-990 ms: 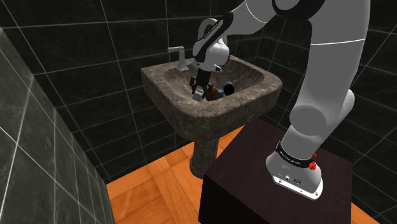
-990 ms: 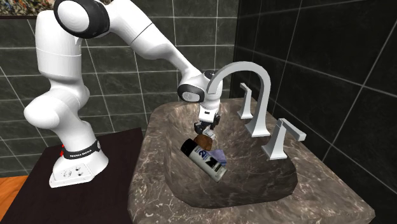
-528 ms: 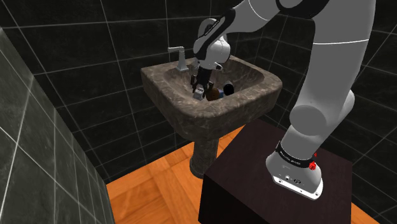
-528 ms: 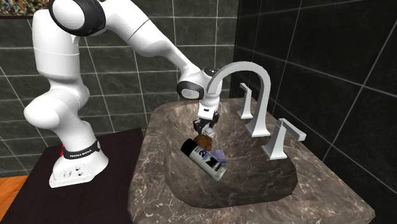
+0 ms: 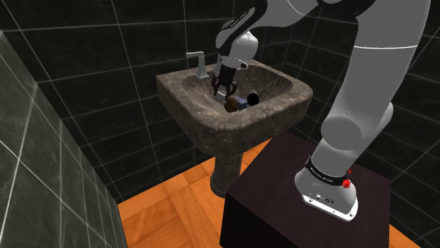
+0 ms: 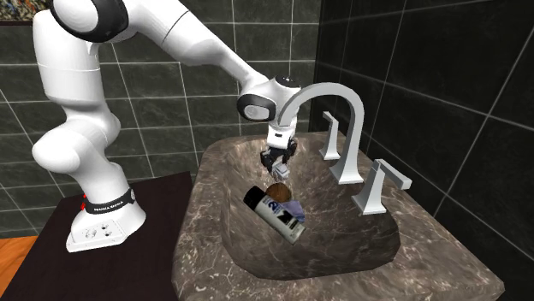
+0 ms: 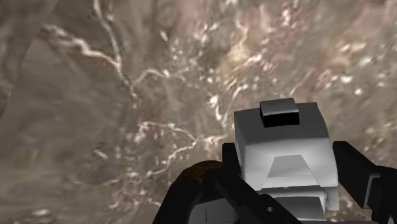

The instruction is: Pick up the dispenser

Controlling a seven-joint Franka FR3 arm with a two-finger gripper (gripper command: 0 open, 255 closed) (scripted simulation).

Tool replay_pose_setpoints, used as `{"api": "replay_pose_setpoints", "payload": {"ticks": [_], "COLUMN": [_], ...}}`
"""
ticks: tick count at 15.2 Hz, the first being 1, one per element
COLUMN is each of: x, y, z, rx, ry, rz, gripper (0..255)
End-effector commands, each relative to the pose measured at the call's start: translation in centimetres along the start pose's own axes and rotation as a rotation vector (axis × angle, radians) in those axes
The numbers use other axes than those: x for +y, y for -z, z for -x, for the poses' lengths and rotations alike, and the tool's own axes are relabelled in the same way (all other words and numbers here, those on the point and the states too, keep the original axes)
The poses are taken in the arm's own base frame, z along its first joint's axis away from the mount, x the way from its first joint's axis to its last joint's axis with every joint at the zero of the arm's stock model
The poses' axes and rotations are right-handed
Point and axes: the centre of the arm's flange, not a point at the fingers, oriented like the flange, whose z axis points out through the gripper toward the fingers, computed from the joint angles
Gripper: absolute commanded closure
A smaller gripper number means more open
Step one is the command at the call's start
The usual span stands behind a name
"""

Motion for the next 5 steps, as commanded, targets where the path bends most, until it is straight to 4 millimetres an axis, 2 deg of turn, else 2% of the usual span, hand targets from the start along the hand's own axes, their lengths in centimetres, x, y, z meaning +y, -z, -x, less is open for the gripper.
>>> {"api": "replay_pose_setpoints", "payload": {"ticks": [1,3,5], "x": [0.0,-0.1,-0.1], "y": [1.1,2.1,2.2], "z": [0.2,0.4,0.4], "rx": [0.001,0.001,0.001], "ry": [-0.001,-0.001,-0.002], "rz": [-0.001,-0.001,-0.001], "gripper": [255,255,255]}}
